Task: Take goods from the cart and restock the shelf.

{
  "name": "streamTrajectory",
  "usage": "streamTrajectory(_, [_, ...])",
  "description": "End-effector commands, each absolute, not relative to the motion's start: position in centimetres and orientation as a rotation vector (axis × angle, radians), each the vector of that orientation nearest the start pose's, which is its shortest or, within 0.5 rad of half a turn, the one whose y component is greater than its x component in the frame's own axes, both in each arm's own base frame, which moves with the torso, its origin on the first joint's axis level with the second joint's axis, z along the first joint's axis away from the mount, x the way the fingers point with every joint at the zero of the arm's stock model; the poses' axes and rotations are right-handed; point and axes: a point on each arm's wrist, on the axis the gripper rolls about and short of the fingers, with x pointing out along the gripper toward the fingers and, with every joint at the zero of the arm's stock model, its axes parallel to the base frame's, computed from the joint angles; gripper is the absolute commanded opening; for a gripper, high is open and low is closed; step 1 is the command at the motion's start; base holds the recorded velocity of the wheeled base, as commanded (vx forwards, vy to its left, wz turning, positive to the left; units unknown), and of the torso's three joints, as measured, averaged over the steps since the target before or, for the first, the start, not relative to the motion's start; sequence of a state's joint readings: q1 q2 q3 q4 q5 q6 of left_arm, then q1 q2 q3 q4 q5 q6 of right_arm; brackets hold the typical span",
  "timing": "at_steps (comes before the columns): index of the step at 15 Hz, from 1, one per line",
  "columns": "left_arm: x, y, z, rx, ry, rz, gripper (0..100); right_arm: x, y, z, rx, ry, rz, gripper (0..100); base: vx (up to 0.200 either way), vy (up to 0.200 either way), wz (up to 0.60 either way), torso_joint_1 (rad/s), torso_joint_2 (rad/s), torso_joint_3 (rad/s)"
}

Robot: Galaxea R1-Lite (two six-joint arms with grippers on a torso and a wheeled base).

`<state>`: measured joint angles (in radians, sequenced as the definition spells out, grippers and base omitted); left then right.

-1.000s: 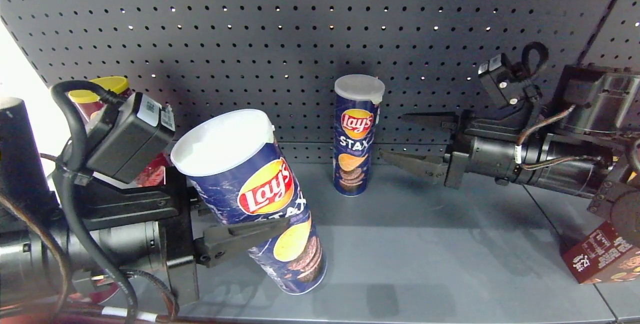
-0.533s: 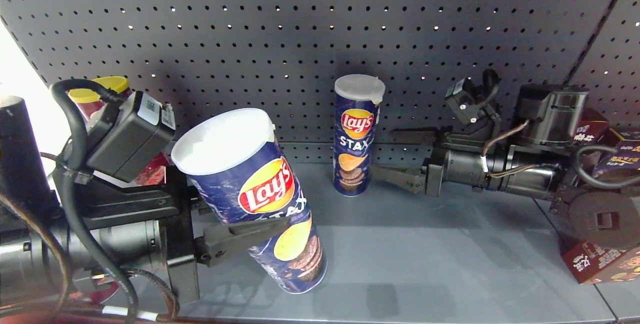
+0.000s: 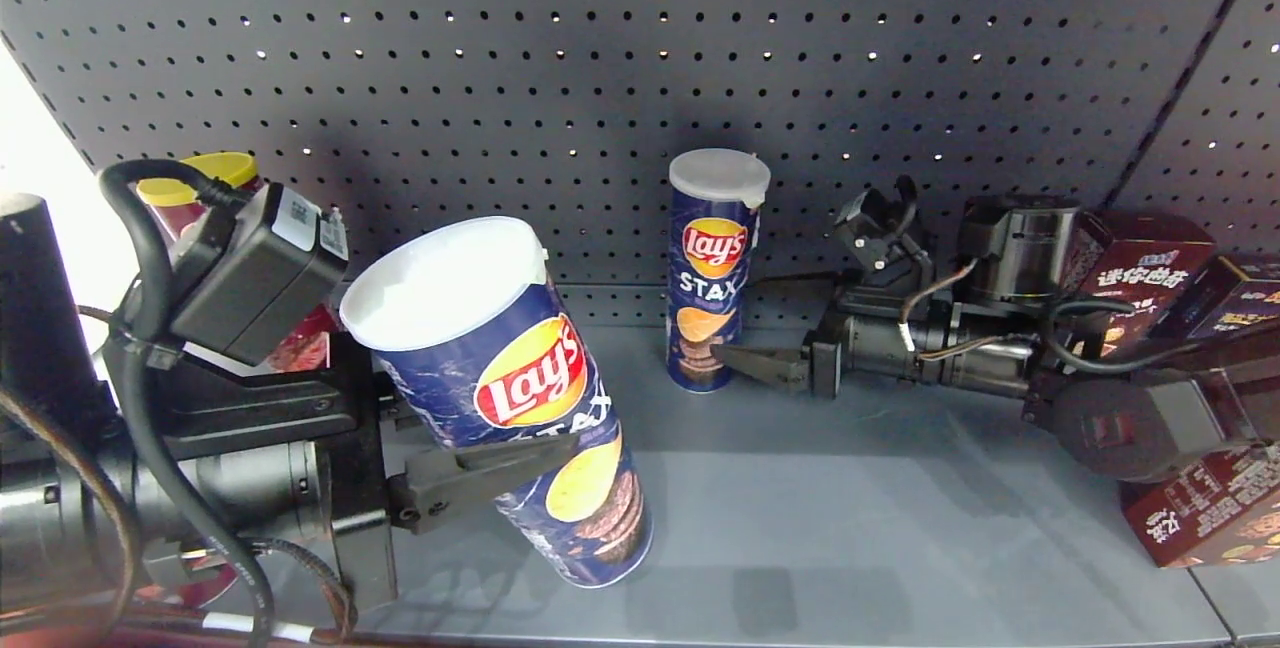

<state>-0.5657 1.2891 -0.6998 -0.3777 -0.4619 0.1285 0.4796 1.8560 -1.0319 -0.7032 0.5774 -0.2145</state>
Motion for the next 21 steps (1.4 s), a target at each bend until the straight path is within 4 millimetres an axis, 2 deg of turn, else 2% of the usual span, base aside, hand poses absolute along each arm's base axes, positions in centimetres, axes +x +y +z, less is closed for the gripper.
streamTrajectory(1, [16.5,-11.7,23.3,0.128,0.153,-1.037,0,31.8,17.9,19.1,-0.187,0.026,1.067,100,0.000,0.000,0.00,0.000,0.00,0.000])
streamTrajectory(10, [16.5,-11.6,23.2,0.127,0.159,-1.037,0,33.9,20.0,18.4,-0.189,0.000,1.085,100,0.000,0.000,0.00,0.000,0.00,0.000])
streamTrajectory(20, [16.5,-11.6,23.2,0.127,0.159,-1.037,0,35.3,20.9,17.1,-0.188,0.002,1.095,100,0.000,0.000,0.00,0.000,0.00,0.000])
streamTrajectory(21, [16.4,-11.6,23.2,0.127,0.159,-1.037,0,35.3,20.9,17.1,-0.188,0.000,1.098,0,0.000,0.000,0.00,0.000,0.00,0.000])
